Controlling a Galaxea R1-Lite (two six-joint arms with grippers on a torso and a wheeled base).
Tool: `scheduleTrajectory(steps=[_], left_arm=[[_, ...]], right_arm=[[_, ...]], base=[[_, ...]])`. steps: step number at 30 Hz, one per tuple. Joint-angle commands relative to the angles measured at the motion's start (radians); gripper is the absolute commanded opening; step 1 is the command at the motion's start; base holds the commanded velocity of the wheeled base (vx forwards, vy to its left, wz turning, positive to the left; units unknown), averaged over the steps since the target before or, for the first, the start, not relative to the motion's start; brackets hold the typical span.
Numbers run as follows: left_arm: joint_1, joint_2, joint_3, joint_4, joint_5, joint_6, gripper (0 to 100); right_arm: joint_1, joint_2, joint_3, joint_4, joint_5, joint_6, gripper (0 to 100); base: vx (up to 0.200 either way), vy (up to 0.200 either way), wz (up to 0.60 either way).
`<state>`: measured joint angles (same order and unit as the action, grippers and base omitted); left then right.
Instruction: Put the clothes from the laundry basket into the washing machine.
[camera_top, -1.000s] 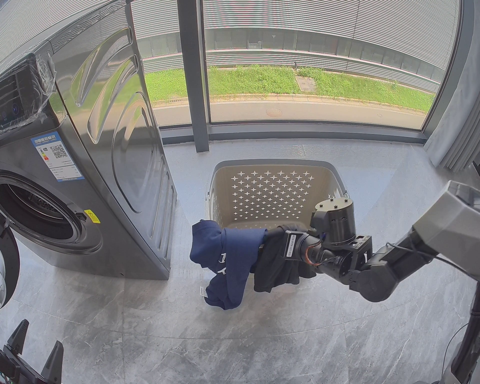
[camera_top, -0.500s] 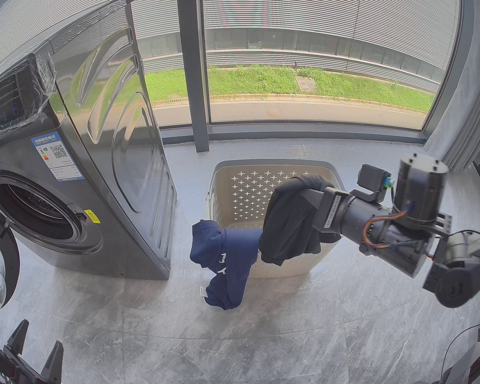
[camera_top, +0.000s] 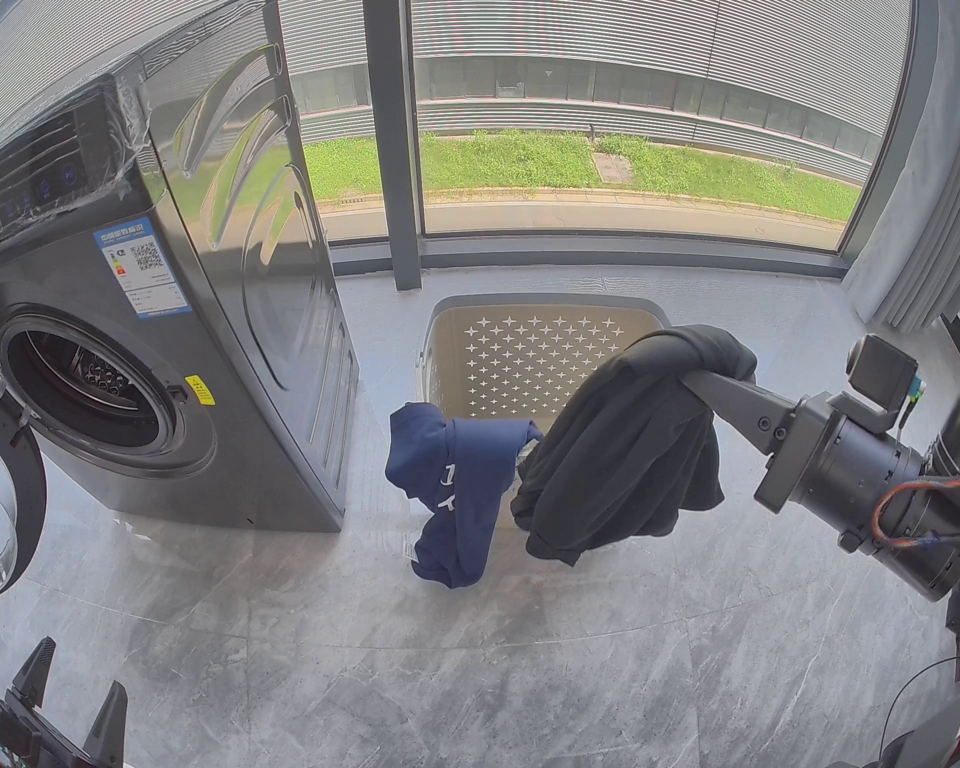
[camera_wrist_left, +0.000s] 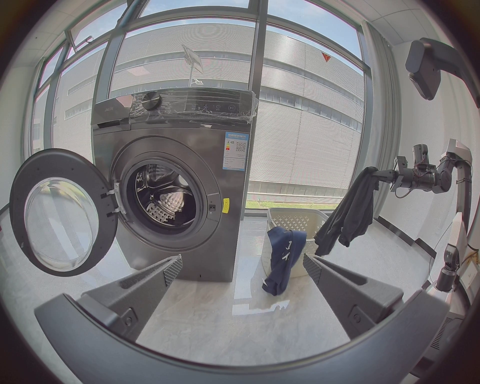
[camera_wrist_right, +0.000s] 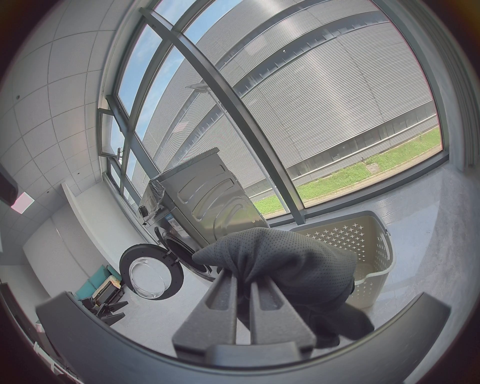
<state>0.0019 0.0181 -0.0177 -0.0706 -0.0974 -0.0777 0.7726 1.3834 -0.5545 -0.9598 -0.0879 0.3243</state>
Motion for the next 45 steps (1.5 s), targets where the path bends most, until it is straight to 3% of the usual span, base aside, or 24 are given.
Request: scheduleTrajectory(steps=[1, 5, 9, 10, 14, 15, 45], left_arm=[[0.0, -0.018, 0.018, 0.0, -0.001, 0.002, 100], [0.0, -0.018, 0.018, 0.0, 0.004, 0.015, 100], [0.0, -0.018, 0.018, 0.0, 0.061, 0.016, 100], [0.0, -0.018, 0.016, 0.003, 0.12, 0.024, 100], [0.0, -0.018, 0.016, 0.003, 0.157, 0.027, 100], [0.0, -0.018, 0.016, 0.003, 0.165, 0.044, 100], [0.0, -0.018, 0.016, 0.005, 0.153, 0.044, 100]], right_arm=[[0.002, -0.029, 0.007, 0.0, 0.0, 0.001, 0], [0.002, -0.029, 0.011, 0.0, 0.0, 0.002, 0], [0.002, -0.029, 0.015, -0.002, 0.0, 0.002, 0], [0.002, -0.029, 0.018, 0.0, 0.002, 0.002, 0], [0.002, -0.029, 0.022, 0.0, 0.002, 0.002, 0], [0.002, -0.026, 0.022, -0.002, 0.002, 0.002, 0], [0.002, -0.024, 0.024, -0.002, 0.004, 0.006, 0]], base=[[-0.2, 0.0, 0.0], [-0.15, 0.0, 0.0], [0.0, 0.0, 0.0], [0.0, 0.0, 0.0], [0.0, 0.0, 0.0], [0.0, 0.0, 0.0], [0.0, 0.193, 0.0]])
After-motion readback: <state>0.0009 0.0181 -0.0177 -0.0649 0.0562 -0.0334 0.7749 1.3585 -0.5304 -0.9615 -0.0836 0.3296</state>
